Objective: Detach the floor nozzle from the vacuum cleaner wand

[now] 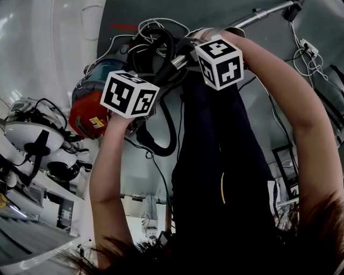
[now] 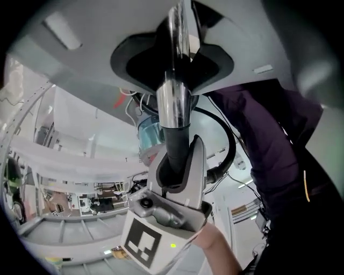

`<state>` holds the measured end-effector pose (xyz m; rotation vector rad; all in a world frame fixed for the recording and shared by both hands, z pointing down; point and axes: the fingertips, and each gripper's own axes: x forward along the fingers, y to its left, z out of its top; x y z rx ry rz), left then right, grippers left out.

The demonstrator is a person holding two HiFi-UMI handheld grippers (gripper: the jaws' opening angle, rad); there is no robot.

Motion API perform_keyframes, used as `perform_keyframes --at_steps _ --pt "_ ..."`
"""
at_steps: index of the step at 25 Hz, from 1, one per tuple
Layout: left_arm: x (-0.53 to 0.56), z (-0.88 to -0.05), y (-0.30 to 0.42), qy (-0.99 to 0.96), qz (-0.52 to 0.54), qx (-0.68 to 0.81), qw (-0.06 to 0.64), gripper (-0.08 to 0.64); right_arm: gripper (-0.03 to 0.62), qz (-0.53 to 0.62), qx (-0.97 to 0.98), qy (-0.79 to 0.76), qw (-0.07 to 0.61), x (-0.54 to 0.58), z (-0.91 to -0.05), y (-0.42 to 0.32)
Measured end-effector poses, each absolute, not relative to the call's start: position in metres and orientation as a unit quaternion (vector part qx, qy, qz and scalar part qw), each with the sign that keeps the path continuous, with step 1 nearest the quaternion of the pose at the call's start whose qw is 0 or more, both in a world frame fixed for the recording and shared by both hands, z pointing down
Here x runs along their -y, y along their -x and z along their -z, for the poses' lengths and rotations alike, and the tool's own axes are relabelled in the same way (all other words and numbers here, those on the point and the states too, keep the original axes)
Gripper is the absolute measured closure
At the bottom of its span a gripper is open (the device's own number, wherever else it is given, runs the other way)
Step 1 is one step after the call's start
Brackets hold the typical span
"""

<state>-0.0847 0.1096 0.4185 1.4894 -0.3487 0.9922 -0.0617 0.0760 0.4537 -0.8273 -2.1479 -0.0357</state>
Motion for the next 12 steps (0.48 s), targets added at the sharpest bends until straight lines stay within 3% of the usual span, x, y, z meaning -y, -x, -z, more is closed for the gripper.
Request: perform_keyframes --at_steps 6,12 --pt "-0.109 -0.420 0.096 -0.667 -0.535 0.185 0.483 0.457 0.431 -0.033 0.819 0.382 0.428 -0.076 -0.450 0.061" --pt "-0.113 -0.418 0.093 -0.648 -0.466 0.153 0.583 0.459 0.436 0.016 0.855 0.329 0.400 -0.070 -0.450 0.064"
